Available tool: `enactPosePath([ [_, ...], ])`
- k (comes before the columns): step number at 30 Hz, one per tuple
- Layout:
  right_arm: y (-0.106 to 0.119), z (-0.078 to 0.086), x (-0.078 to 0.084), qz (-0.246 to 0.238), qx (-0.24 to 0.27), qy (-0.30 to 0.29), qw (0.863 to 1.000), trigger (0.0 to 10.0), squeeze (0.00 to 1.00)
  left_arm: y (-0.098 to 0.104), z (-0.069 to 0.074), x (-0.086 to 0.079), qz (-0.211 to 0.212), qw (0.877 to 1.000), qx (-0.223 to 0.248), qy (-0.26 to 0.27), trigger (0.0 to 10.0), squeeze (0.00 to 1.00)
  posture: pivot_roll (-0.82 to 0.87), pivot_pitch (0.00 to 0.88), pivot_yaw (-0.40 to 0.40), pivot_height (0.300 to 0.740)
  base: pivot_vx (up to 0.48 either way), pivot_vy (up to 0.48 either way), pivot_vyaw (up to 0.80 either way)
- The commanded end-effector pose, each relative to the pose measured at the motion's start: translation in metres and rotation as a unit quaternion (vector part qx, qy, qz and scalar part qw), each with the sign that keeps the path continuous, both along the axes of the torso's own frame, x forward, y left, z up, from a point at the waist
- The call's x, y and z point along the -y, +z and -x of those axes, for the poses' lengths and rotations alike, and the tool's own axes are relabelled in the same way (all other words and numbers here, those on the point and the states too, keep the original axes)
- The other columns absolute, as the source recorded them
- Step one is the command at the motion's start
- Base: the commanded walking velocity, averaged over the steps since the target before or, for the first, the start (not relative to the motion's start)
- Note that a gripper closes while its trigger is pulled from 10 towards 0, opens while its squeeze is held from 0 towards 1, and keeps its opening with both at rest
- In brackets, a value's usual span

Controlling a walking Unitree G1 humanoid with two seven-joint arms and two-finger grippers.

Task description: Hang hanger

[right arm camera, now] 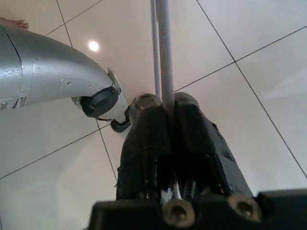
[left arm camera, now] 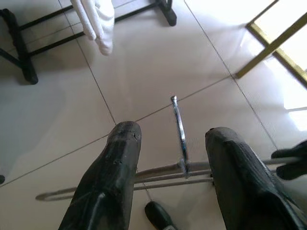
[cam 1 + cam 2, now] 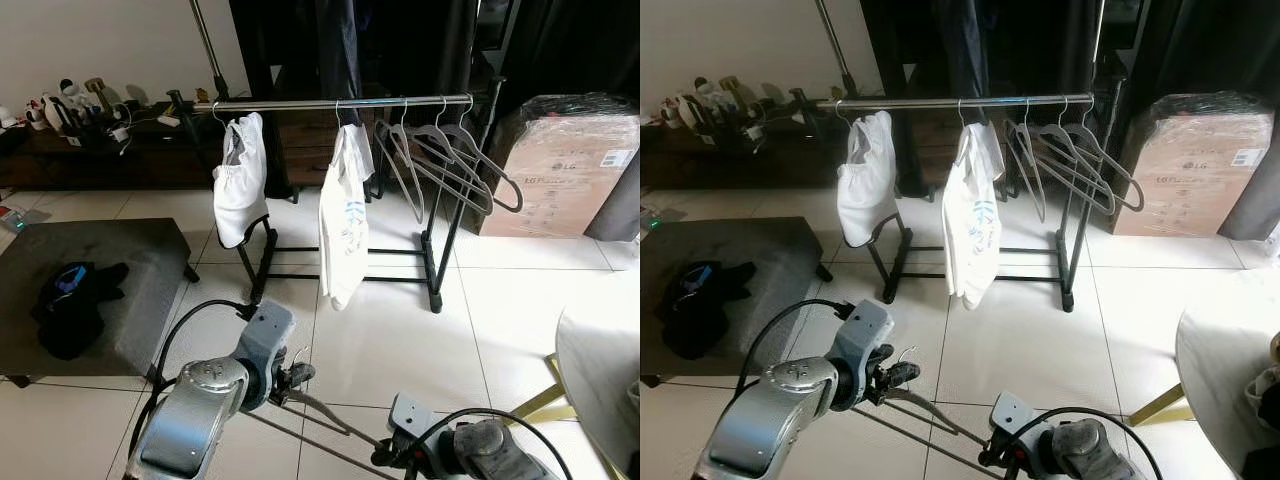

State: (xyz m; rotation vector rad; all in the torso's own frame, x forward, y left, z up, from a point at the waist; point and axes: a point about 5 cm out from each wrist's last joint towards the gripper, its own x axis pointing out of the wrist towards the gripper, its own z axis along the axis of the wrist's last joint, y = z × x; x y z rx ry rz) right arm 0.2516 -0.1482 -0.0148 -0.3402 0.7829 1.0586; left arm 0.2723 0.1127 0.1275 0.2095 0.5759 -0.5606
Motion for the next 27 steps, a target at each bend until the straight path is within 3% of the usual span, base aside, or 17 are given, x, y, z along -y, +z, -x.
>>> enactPosePath([
  [1, 0.0000, 0.0008, -0.0036, -0.003, 0.002, 0.011, 1.000, 0.0, 0.00, -0.0014, -0.0028, -0.0036, -0.003, 1.000, -0.003, 0.013, 4.8, 0.00, -0.01, 0.122, 0.091, 0.740, 0.000, 0.000, 0.00],
  [2, -0.0001, 0.0009, -0.0037, -0.004, 0.002, 0.011, 1.000, 0.0, 0.00, -0.0013, -0.0029, -0.0013, 0.007, 1.000, -0.004, 0.010, 0.7, 0.00, -0.01, 0.122, 0.091, 0.740, 0.000, 0.000, 0.00],
  [3, -0.0003, 0.0010, -0.0038, -0.004, 0.002, 0.012, 1.000, 0.0, 0.00, -0.0014, -0.0029, 0.0005, 0.010, 1.000, -0.005, 0.006, 0.0, 0.00, -0.01, 0.121, 0.091, 0.740, 0.000, 0.000, 0.00],
  [17, -0.0032, 0.0033, -0.0047, 0.000, 0.000, 0.015, 1.000, 0.0, 0.00, -0.0054, -0.0015, 0.0002, 0.002, 1.000, -0.019, 0.003, 0.0, 0.00, -0.01, 0.121, 0.092, 0.740, 0.000, 0.000, 0.00],
  [27, -0.0033, 0.0031, -0.0045, 0.004, 0.000, 0.019, 1.000, 0.0, 0.00, -0.0111, 0.0019, 0.0000, 0.018, 0.998, -0.061, 0.009, 0.0, 0.00, -0.01, 0.122, 0.091, 0.740, 0.000, 0.000, 0.00],
])
